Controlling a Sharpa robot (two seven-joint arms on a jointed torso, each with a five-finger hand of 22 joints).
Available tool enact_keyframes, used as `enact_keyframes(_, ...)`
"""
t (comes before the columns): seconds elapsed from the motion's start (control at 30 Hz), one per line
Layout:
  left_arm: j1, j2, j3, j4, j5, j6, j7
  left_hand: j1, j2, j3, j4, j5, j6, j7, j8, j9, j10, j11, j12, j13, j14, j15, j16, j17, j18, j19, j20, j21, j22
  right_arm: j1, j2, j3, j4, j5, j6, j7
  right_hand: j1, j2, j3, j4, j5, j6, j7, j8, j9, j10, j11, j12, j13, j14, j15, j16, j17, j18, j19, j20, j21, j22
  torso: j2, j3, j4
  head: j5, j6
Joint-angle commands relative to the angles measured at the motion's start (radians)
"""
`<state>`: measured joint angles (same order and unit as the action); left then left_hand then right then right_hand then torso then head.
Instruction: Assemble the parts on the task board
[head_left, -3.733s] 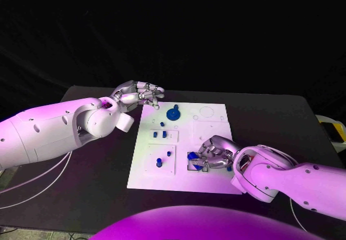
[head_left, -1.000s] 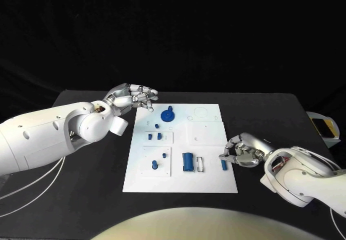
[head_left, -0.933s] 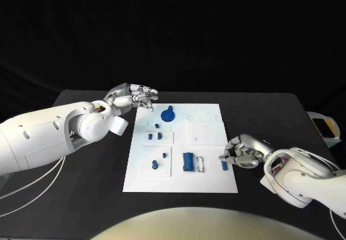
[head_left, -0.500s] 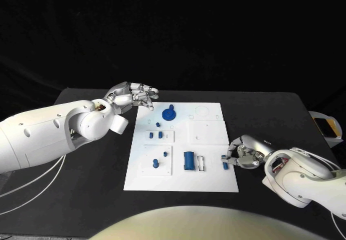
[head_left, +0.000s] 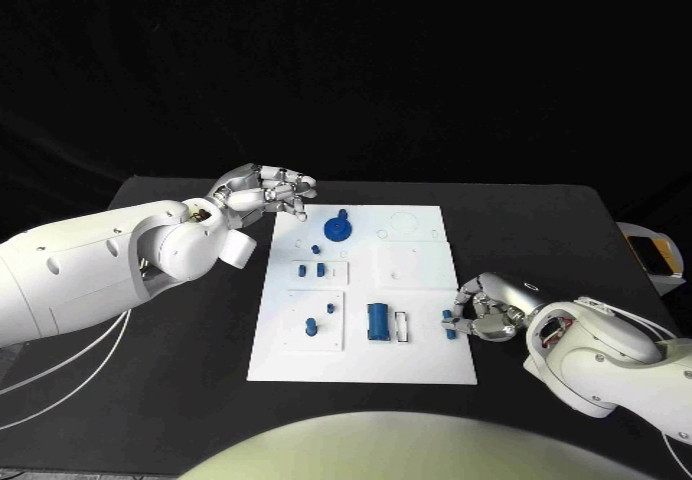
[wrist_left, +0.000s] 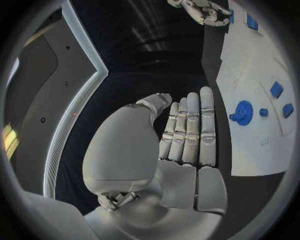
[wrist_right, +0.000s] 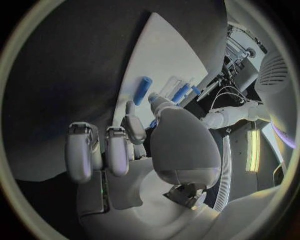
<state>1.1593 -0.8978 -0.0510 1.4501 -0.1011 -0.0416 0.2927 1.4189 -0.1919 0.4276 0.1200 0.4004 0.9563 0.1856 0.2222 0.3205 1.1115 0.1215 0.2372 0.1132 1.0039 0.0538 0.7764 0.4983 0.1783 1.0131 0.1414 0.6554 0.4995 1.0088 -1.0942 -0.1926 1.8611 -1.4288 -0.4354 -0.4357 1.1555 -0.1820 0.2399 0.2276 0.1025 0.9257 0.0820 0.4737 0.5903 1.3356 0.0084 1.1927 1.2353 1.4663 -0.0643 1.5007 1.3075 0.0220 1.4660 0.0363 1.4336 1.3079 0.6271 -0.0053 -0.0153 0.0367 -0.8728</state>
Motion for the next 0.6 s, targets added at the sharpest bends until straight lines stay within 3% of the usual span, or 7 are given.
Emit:
enact_keyframes(0.03, 0.001, 0.000, 0.001, 0.002, 0.006, 0.012, 0.008, -0.001, 0.006, -0.006, 0.000, 0.002, 0.000, 0.004, -0.004, 0.001, -0.008, 0.001, -0.005, 0.001, -0.006, 0.001, 0.002, 0.001, 0.003, -0.008, -0.001, -0.007, 0.002, -0.007, 0.005, -0.001, -0.002, -0.028, 0.034, -0.012, -0.008, 0.000, -0.008, -0.002, -0.007, 0.010, 0.000, -0.001, 0.001, 0.000, -0.002, -0.002, -0.001, 0.074, 0.002, -0.006, 0.124, 0.005, 0.075, 0.006, -0.003, 0.226, 0.000, -0.0010, 0.0014, 0.002, 0.000)
enact_keyframes(0.4, 0.001, -0.002, 0.000, 0.003, 0.006, 0.013, 0.005, -0.001, 0.006, -0.006, 0.000, 0.002, 0.000, 0.004, -0.004, 0.001, -0.008, 0.001, -0.005, 0.001, -0.006, 0.001, 0.002, 0.001, 0.003, -0.008, -0.001, -0.007, 0.002, -0.021, 0.017, -0.001, -0.009, -0.035, 0.084, -0.016, 0.038, 0.004, 0.002, -0.026, 0.000, 0.011, -0.003, -0.001, 0.000, 0.001, -0.005, -0.001, 0.001, 0.074, 0.000, -0.007, 0.123, 0.005, 0.074, 0.003, -0.005, 0.226, -0.001, -0.0009, 0.0006, 0.004, 0.000)
enact_keyframes(0.6, 0.001, -0.003, 0.000, 0.003, 0.006, 0.013, 0.005, -0.001, 0.007, -0.006, 0.002, 0.003, 0.002, 0.002, -0.004, 0.002, -0.008, 0.000, -0.005, 0.002, -0.007, 0.001, 0.002, 0.002, 0.003, -0.008, 0.000, -0.008, 0.001, -0.022, 0.021, -0.001, -0.014, -0.049, 0.099, -0.018, 0.100, 0.024, 0.040, -0.061, -0.041, 0.012, -0.005, -0.007, -0.005, -0.001, -0.007, -0.005, 0.000, 0.074, -0.003, -0.009, 0.123, 0.005, 0.074, 0.001, -0.007, 0.225, -0.001, -0.0005, 0.0006, 0.005, 0.000)
